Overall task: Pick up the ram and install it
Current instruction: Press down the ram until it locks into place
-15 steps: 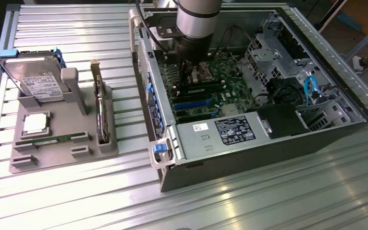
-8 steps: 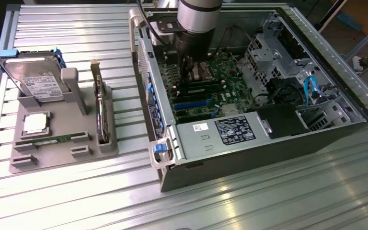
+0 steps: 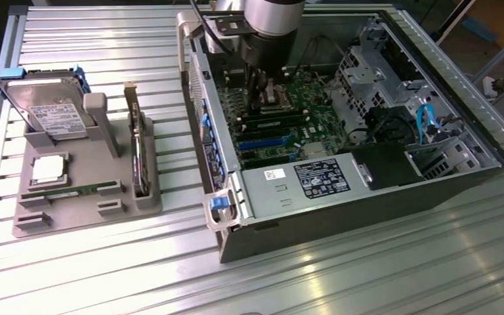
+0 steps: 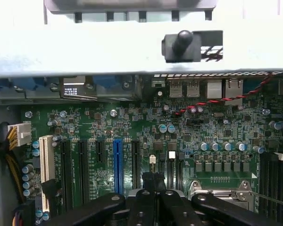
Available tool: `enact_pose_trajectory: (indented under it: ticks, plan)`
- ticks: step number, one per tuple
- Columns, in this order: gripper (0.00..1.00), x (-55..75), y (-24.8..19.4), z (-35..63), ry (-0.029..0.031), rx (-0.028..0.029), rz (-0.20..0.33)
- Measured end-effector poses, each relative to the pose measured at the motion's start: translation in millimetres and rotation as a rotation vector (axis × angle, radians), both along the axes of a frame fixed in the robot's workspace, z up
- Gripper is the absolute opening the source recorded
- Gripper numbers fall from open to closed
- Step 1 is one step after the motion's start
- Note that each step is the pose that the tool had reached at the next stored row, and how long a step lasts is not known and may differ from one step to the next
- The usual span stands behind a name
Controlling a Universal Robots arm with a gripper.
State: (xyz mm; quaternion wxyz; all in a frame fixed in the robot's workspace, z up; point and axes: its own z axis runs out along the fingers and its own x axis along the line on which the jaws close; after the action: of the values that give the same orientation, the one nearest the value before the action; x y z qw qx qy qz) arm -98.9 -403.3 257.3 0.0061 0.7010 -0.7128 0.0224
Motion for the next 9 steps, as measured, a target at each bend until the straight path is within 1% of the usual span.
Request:
enact_pose_trajectory:
  ticks: [9]
  plan:
    - [0.11, 0.0, 0.0, 13.3, 0.0, 0.0, 0.0]
